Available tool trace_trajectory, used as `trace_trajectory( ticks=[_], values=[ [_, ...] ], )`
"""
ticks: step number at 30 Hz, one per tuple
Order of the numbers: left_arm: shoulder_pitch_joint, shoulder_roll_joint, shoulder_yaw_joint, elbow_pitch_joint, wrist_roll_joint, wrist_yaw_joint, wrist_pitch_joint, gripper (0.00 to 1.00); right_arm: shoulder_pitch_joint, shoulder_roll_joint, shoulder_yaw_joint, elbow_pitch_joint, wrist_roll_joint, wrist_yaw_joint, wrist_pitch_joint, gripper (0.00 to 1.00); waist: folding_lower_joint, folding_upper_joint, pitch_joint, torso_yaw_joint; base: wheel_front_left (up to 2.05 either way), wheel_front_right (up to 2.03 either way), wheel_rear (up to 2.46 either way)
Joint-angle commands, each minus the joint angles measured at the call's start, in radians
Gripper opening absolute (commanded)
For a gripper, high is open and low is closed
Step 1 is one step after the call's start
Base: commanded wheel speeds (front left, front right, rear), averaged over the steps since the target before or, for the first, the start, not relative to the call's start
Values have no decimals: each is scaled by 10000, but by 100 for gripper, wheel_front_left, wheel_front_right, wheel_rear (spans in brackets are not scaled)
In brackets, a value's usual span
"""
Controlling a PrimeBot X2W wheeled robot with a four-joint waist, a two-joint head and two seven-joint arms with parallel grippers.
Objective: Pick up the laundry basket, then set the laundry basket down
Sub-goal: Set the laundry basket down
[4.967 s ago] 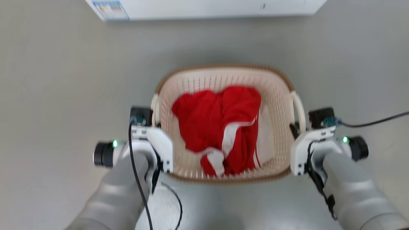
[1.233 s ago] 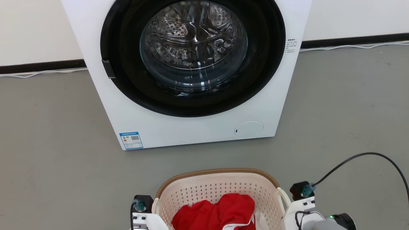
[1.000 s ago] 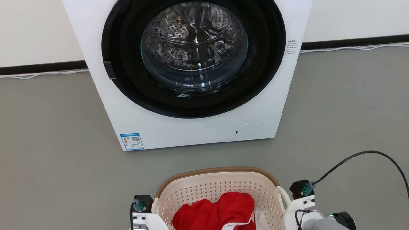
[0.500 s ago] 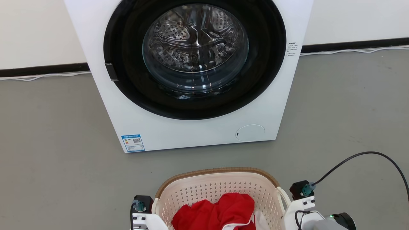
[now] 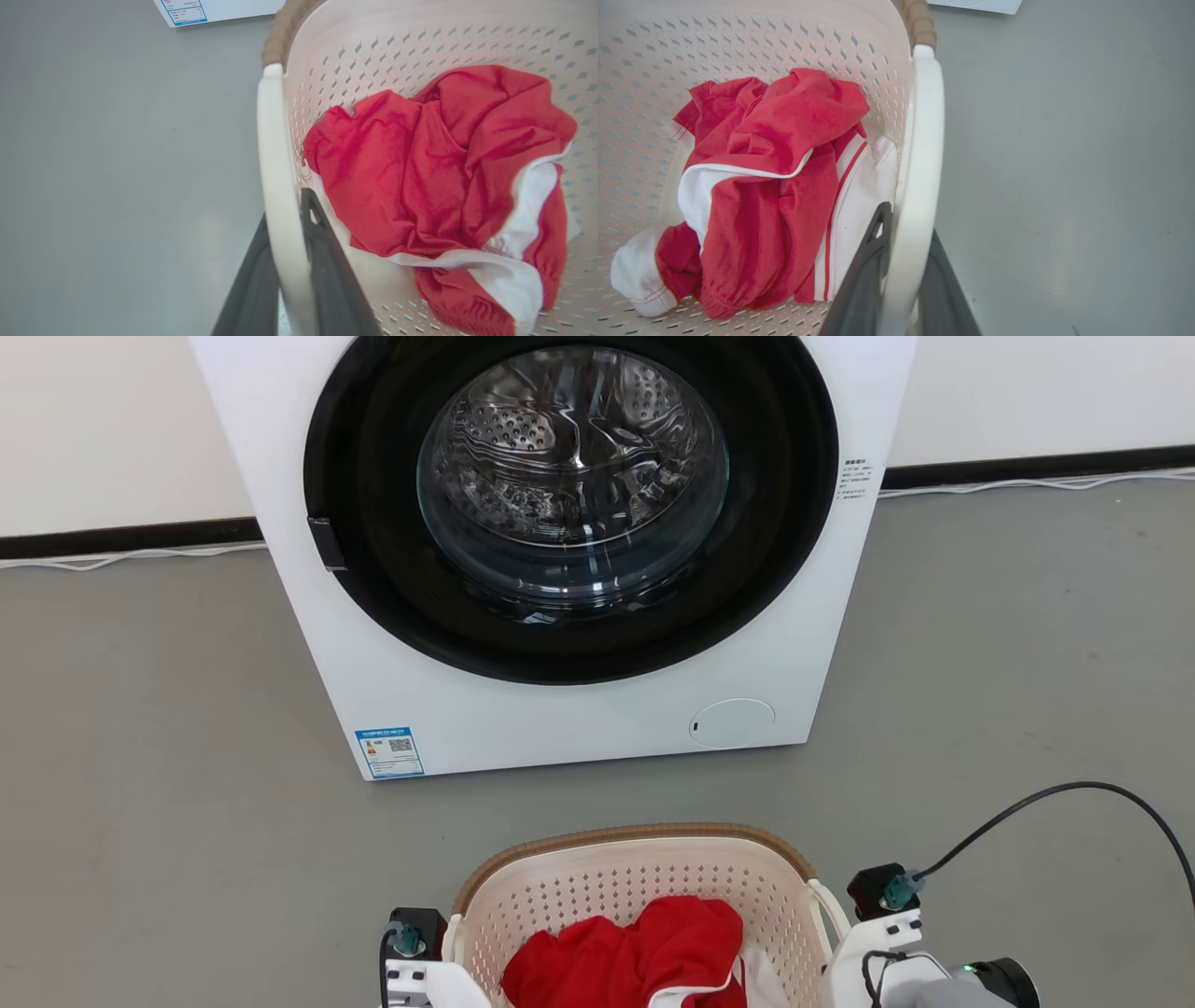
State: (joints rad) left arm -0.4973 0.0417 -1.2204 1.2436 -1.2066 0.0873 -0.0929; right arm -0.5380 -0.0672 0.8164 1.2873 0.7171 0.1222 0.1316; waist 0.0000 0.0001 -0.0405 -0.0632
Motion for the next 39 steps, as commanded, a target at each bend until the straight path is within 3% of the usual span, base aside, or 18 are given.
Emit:
trace_trajectory(
  ticks=[1,19,39],
  values=[
    [-461,85,95,-64,-14,-63,-197,0,-358,170,187,-161,50,85,-200,0,0,-1,12,0,0,0,0],
    [-943,85,8,-210,-70,100,-409,0,-745,55,141,-58,123,85,-1006,0,0,-1,815,52,0,0,0],
    [-4017,85,-12,-802,173,822,-1131,0,-3099,-1186,141,-515,55,85,-2624,0,0,-1,5067,436,0,0,0]
  ],
)
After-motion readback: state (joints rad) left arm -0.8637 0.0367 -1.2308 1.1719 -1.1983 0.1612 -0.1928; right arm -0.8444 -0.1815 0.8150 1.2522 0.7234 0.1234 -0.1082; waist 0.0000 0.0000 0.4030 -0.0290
